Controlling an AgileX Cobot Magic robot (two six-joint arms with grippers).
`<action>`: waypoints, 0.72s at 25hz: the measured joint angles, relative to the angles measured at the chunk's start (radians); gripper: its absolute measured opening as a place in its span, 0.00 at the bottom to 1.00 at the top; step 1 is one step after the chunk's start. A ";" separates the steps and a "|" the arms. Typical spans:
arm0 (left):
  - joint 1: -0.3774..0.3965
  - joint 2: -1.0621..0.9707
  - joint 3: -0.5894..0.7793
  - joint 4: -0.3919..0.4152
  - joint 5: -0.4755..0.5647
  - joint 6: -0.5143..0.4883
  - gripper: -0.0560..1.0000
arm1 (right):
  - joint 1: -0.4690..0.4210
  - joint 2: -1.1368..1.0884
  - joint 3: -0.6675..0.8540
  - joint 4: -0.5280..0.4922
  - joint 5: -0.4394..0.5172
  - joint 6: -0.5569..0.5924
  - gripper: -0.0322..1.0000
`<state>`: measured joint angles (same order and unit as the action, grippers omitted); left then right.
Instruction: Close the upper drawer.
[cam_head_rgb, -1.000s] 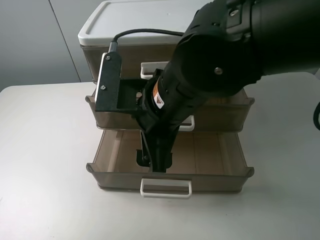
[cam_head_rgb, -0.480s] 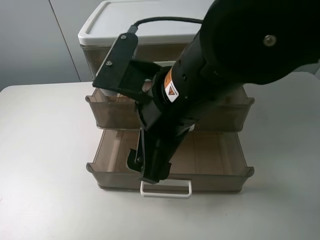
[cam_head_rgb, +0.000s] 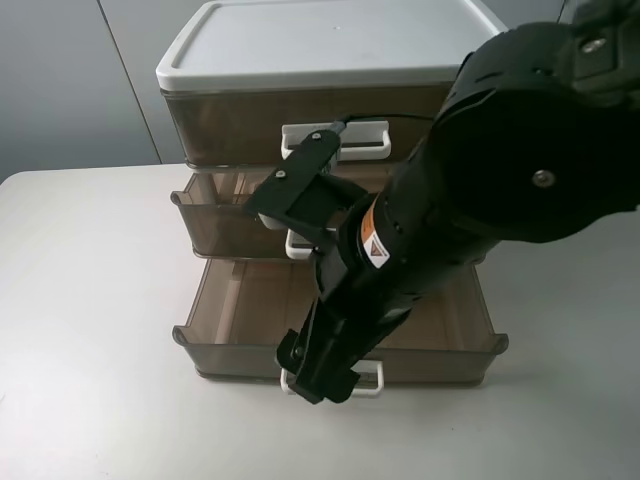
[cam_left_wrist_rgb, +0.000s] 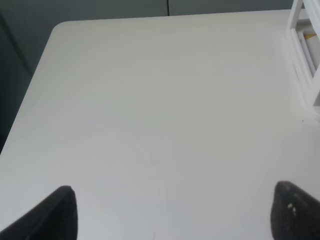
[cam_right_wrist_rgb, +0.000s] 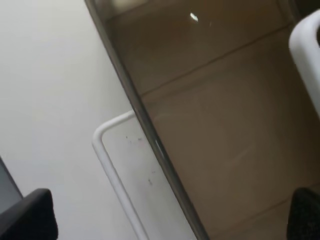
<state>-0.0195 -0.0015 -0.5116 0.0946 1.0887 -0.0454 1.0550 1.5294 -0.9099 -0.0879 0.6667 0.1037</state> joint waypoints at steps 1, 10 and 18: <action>0.000 0.000 0.000 0.000 0.000 0.000 0.75 | 0.000 0.000 0.011 -0.003 -0.023 0.039 0.71; 0.000 0.000 0.000 0.000 0.000 0.000 0.75 | -0.004 0.009 0.028 -0.058 -0.130 0.246 0.71; 0.000 0.000 0.000 0.000 0.000 0.000 0.75 | -0.013 0.034 0.028 -0.087 -0.162 0.273 0.71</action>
<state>-0.0195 -0.0015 -0.5116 0.0946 1.0887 -0.0454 1.0423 1.5632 -0.8824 -0.1744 0.5052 0.3765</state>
